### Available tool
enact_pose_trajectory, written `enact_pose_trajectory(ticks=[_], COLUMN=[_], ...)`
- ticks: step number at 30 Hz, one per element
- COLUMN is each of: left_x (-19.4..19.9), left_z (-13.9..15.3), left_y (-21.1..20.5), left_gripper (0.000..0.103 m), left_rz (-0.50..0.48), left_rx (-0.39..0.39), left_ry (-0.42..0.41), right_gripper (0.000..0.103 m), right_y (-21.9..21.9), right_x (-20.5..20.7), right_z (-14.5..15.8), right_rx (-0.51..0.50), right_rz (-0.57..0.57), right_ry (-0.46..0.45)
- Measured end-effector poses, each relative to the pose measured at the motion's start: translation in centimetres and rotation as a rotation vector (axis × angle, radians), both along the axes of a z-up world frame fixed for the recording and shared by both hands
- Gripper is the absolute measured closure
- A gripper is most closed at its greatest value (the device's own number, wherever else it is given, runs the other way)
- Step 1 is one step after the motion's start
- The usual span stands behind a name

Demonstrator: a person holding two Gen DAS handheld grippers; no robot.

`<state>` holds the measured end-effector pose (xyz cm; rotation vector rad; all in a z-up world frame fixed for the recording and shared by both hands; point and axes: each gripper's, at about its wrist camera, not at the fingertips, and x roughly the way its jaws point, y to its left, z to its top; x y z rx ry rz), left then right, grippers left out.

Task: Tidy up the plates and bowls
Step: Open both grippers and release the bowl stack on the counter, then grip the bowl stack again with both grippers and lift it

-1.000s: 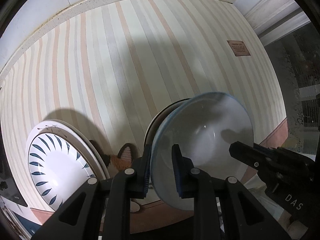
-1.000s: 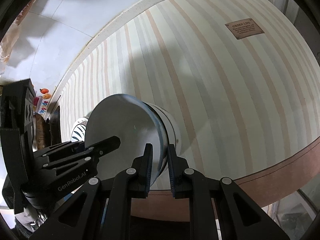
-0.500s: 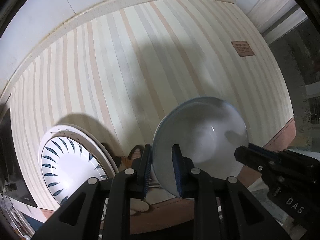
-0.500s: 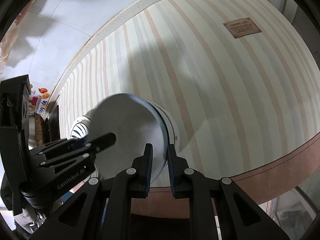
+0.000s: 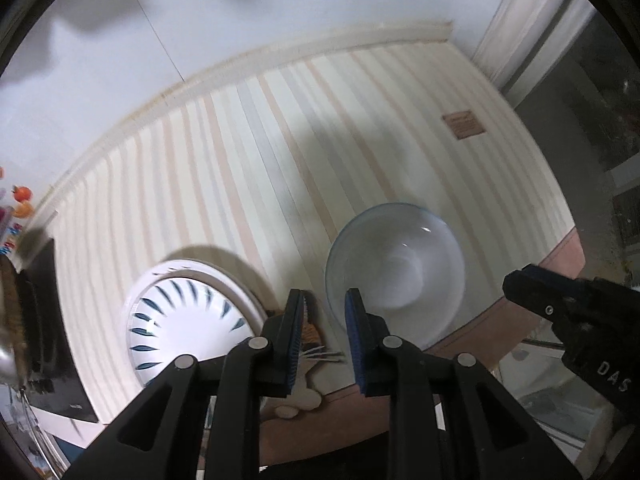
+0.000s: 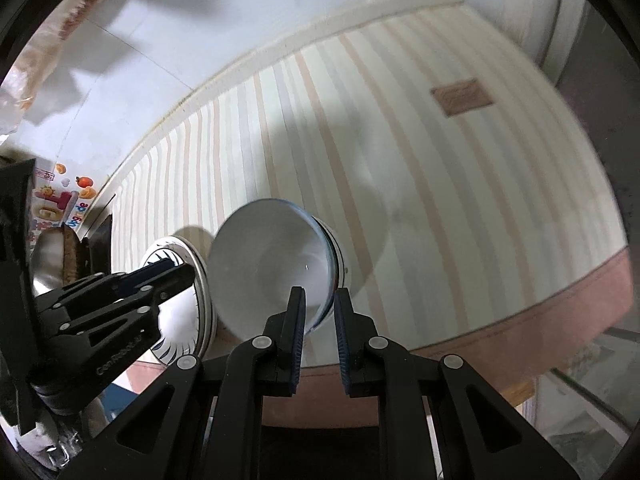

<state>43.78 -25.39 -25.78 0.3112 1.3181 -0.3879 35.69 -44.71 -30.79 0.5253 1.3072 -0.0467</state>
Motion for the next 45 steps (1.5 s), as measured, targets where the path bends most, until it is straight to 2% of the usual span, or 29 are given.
enact_pose_trajectory(ticks=[2, 5, 10, 11, 13, 14, 16, 22, 29, 34, 40, 45], left_x=[-0.8, -1.7, -2.5, -2.7, -3.3, -3.6, -4.2, -5.4, -6.1, -6.4, -5.8, -3.6], left_z=[1.7, 3.9, 6.4, 6.9, 7.7, 8.1, 8.8, 10.6, 12.0, 12.6, 11.9, 9.2], left_y=[0.6, 1.4, 2.4, 2.6, 2.9, 3.0, 3.2, 4.0, 4.6, 4.8, 4.5, 4.0], left_gripper=[0.079, 0.072, 0.056, 0.050, 0.027, 0.024, 0.019, 0.017, 0.017, 0.017, 0.017, 0.017], left_rz=[-0.005, -0.009, -0.013, -0.014, -0.020, -0.023, -0.030, -0.030, -0.032, -0.024, -0.013, 0.014], left_rx=[-0.025, -0.059, -0.098, -0.108, -0.119, -0.126, -0.136, -0.159, -0.178, -0.185, -0.185, -0.199], left_ry=[-0.031, -0.062, -0.083, -0.088, -0.101, -0.109, -0.120, -0.154, -0.153, -0.154, -0.129, -0.052], right_gripper=[0.061, 0.040, 0.029, 0.025, 0.021, 0.019, 0.017, 0.015, 0.014, 0.013, 0.013, 0.012], right_y=[0.2, 0.8, 2.0, 2.3, 2.7, 2.9, 3.1, 3.3, 3.5, 3.6, 3.5, 2.8], right_x=[-1.1, -2.6, -4.8, -5.3, -6.2, -6.7, -7.6, -9.4, -11.0, -11.4, -11.1, -9.9], right_z=[2.0, 4.8, 8.3, 9.1, 10.2, 10.7, 11.7, 13.7, 16.6, 17.8, 17.3, 15.6], right_rx=[-0.025, -0.046, -0.079, -0.093, -0.126, -0.137, -0.164, -0.179, -0.225, -0.221, -0.203, -0.172], right_rz=[-0.019, -0.039, -0.055, -0.058, -0.069, -0.075, -0.085, -0.116, -0.118, -0.110, -0.099, -0.102], right_ry=[-0.031, -0.080, -0.131, -0.143, -0.156, -0.161, -0.172, -0.187, -0.234, -0.248, -0.239, -0.217])
